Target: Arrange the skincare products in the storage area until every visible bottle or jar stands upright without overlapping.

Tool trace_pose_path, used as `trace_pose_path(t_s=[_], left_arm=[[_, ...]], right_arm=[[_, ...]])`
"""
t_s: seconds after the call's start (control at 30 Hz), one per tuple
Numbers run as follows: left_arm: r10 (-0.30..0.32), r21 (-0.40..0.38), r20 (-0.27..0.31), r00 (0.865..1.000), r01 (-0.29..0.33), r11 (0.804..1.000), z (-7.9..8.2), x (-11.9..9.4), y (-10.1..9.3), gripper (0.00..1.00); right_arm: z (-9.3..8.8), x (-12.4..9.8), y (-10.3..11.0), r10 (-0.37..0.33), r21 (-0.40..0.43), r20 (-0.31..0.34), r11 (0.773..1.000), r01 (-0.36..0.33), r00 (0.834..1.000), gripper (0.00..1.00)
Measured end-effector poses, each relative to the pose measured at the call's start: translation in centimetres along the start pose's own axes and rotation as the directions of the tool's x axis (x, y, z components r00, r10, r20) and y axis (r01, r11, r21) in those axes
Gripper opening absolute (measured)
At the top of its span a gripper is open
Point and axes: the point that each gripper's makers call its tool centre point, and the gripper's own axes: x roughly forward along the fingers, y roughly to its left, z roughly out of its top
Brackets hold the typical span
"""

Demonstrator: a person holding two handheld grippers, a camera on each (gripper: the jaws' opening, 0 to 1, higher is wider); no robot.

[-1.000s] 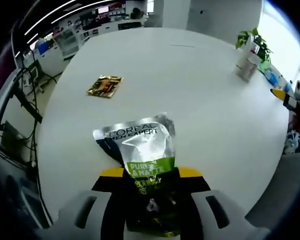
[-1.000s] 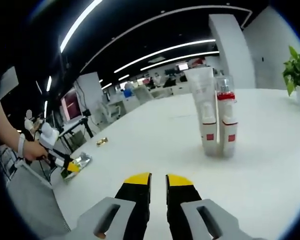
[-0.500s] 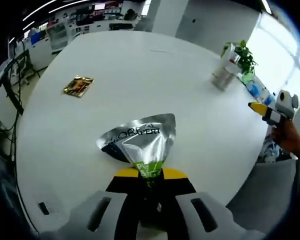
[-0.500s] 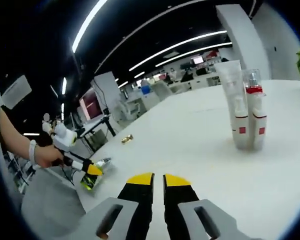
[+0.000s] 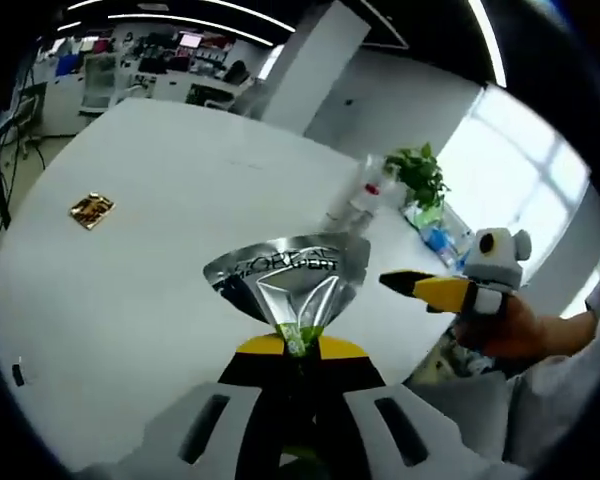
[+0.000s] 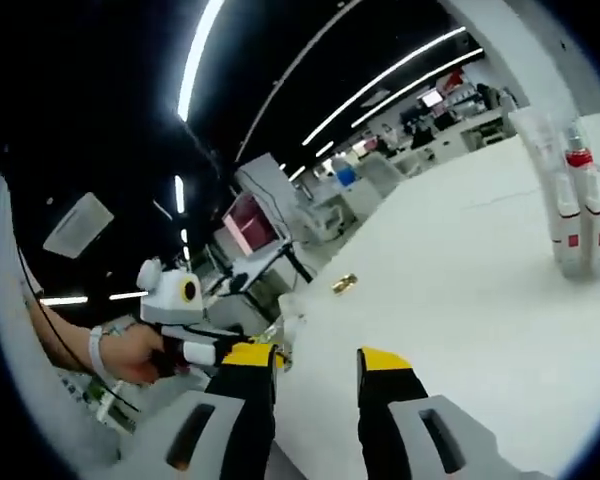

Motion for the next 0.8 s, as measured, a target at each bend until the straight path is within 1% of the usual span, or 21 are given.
trace_pose_path(t_s=[0.03,0.1,0.13,0.17,0.27,0.3,0.4,0.47,0.53,0.57,0.6,0.63,0.7,0.77,0.8], left_arm=[[-0.008,0.001,0.012,1.000,0.008,1.000,0.2,-0.1,-0.4,0.03],[-0.032,0.010,0.019,0.999,0.032,0.999,0.3,-0.3,-1.7,0.03],[-0.052,0.026,0.022,0.998,0.051,0.998,0.4,-0.4,-2.5,0.03],[-0.059,0.043,0.017,0.998,0.058,0.997,0.4,-0.4,-3.0,0.03],[-0.082,0.086,0.023,0.996,0.080,0.993,0.5,-0.8,-4.4,0.03],[-0.091,0.088,0.027,0.995,0.089,0.992,0.5,-0.9,-4.9,0.03],[-0.111,0.103,0.042,0.993,0.106,0.989,0.7,-1.4,-5.9,0.03],[-0.138,0.144,0.038,0.990,0.131,0.981,0.5,-1.8,-7.1,0.03],[-0.160,0.161,0.039,0.986,0.152,0.975,0.0,-2.2,-8.2,0.03],[-0.150,0.165,0.039,0.988,0.142,0.976,-0.3,-2.3,-8.4,0.04],[-0.131,0.191,0.047,0.990,0.120,0.974,-0.5,-2.5,-8.1,0.04],[-0.142,0.177,0.044,0.989,0.132,0.975,-0.8,-2.9,-7.9,0.04],[-0.149,0.167,0.049,0.988,0.139,0.976,-1.0,-3.3,-7.9,0.07],[-0.161,0.176,0.064,0.985,0.148,0.973,-0.9,-3.8,-7.7,0.12],[-0.163,0.170,0.085,0.983,0.147,0.974,-0.6,-4.2,-7.4,0.16]], right_arm=[[0.3,0.1,0.5,0.008,0.010,0.006,1.000,-0.008,1.000,0.28],[0.6,0.3,1.5,0.012,0.033,0.003,0.999,-0.012,1.000,0.31],[0.6,0.5,2.0,0.012,0.051,-0.005,0.999,-0.012,1.000,0.33],[0.6,0.5,2.4,0.007,0.058,-0.013,0.998,-0.006,1.000,0.33],[0.8,0.6,3.9,0.006,0.056,-0.026,0.998,-0.005,1.000,0.33],[0.7,0.7,4.4,0.006,0.062,-0.035,0.998,-0.004,0.999,0.32],[0.0,0.7,4.8,-0.009,0.077,-0.070,0.997,0.015,0.997,0.24],[-0.1,0.7,5.0,-0.019,0.087,-0.070,0.996,0.025,0.997,0.20],[-0.2,0.6,5.1,-0.029,0.109,-0.071,0.993,0.036,0.997,0.09],[-0.5,0.6,5.7,-0.003,0.130,-0.085,0.991,0.014,0.996,0.09],[-0.9,0.5,5.6,-0.015,0.149,-0.104,0.988,0.030,0.994,0.08],[-1.2,0.6,6.0,-0.008,0.143,-0.105,0.989,0.023,0.994,0.07],[-1.5,0.4,6.5,-0.010,0.129,-0.105,0.991,0.024,0.994,0.05],[-1.5,0.3,6.8,-0.009,0.115,-0.104,0.993,0.021,0.995,0.03],[-1.5,0.2,6.7,-0.009,0.114,-0.106,0.993,0.021,0.994,0.03]])
